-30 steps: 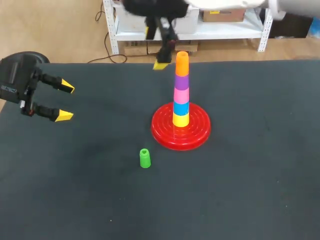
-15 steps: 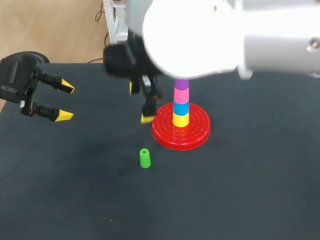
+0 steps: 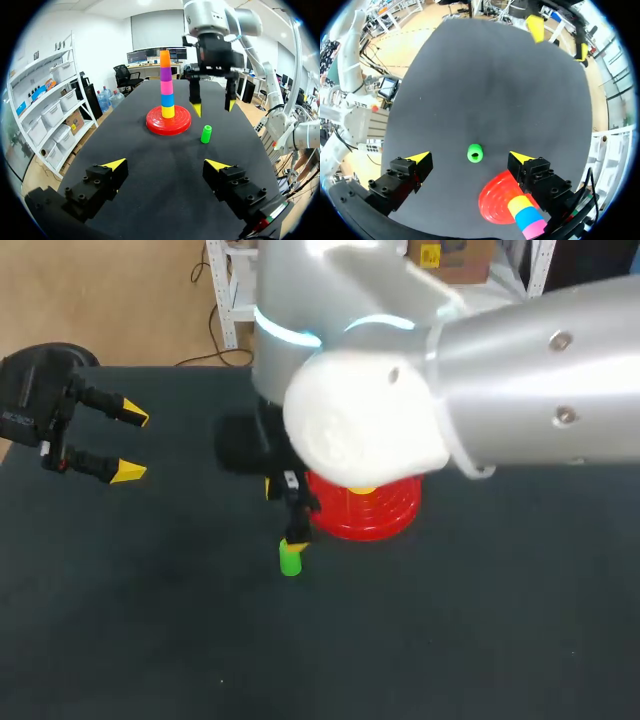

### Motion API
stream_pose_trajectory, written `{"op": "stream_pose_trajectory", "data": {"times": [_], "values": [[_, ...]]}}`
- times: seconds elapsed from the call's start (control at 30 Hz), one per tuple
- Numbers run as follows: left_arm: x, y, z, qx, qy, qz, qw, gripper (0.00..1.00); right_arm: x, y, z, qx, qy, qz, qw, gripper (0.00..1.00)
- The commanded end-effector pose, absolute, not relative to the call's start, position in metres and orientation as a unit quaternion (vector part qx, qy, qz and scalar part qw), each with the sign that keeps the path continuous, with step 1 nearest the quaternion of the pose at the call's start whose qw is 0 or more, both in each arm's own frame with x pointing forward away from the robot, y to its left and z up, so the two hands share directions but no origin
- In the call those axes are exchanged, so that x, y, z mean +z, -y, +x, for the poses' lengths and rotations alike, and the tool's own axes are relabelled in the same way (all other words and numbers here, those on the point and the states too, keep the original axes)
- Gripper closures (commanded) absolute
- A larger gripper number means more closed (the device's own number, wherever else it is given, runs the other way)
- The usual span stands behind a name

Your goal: Pick up and stack the cylinders on the red base in this order: pink,purple,orange,green

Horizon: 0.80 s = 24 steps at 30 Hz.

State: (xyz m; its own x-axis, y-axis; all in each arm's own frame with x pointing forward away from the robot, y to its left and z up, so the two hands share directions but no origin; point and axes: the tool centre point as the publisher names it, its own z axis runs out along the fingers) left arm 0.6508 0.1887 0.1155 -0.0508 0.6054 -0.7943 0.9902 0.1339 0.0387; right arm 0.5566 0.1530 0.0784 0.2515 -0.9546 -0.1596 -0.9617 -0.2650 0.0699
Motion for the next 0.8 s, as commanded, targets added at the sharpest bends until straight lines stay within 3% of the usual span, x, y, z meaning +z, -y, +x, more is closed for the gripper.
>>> {"op": "stream_pose_trajectory", "data": {"times": [0.03, 0.8], "values": [[0.114, -0.190, 0.650, -0.279, -0.668, 0.597, 0.347, 0.00, 0.068, -0.162, 0.558, 0.087, -0.607, -0.790, 0.013, 0.00], [0.114, -0.190, 0.650, -0.279, -0.668, 0.597, 0.347, 0.00, 0.018, -0.153, 0.569, 0.076, -0.614, -0.785, -0.003, 0.00]]}}
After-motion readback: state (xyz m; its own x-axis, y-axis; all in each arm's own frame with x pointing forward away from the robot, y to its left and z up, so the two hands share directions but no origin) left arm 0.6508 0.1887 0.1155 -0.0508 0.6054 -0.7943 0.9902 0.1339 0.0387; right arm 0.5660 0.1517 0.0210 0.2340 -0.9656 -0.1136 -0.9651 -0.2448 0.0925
